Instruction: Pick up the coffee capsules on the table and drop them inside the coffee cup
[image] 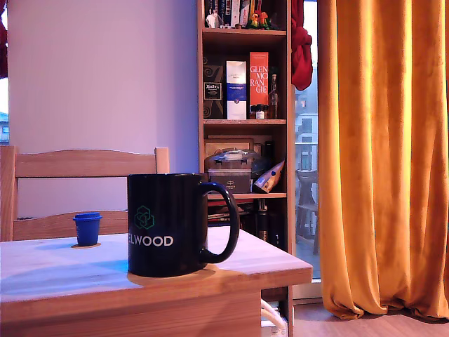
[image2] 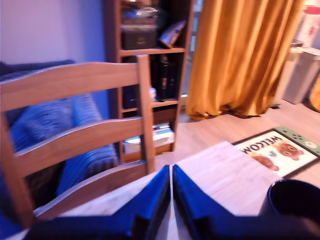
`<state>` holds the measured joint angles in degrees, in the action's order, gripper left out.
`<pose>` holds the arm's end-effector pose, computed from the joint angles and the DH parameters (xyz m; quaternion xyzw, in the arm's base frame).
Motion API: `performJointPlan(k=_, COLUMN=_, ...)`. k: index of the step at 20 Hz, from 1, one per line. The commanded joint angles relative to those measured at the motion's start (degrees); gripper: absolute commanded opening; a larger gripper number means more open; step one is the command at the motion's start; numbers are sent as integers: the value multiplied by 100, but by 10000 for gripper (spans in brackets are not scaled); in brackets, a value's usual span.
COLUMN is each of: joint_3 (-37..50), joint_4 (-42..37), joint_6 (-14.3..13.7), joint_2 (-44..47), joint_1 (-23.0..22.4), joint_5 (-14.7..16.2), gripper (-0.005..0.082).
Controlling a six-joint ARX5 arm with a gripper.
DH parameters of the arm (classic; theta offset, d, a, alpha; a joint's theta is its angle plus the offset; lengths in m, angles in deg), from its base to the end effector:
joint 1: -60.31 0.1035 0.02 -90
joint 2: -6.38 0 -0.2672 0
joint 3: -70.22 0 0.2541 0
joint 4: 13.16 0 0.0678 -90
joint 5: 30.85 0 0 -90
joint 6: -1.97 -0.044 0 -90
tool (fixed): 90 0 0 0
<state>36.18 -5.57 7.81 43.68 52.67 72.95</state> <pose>0.1668 -0.0330 0.2302 -0.0549 0.1037 -0.1801 0.9766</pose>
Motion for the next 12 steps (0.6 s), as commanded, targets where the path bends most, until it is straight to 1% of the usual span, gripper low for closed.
performJointPlan(k=1, joint_3=273, joint_4=-358, joint_6=-350, joint_2=291, joint_1=-31, joint_5=2, gripper=-20)
performJointPlan(k=3, joint_3=520, joint_4=-1005, joint_6=-348, joint_2=632, joint_1=-31, joint_5=7, gripper=-20)
performJointPlan(k=7, joint_3=970, joint_4=-1969, joint_6=-352, joint_2=1248, joint_1=-31, joint_5=7, gripper=-20)
performJointPlan(k=10, joint_3=1067, joint_4=-2323, joint_6=-352, joint_2=1622, joint_1=-44, joint_5=15, gripper=-20)
performJointPlan(k=11, joint_3=1067, joint_4=-2380, joint_6=-463, joint_2=1770, joint_1=-59, joint_5=17, gripper=-20)
performJointPlan(k=12, joint_3=1067, joint_4=-2468, joint_6=-463, joint_2=1923, joint_1=-79, joint_5=20, gripper=-20)
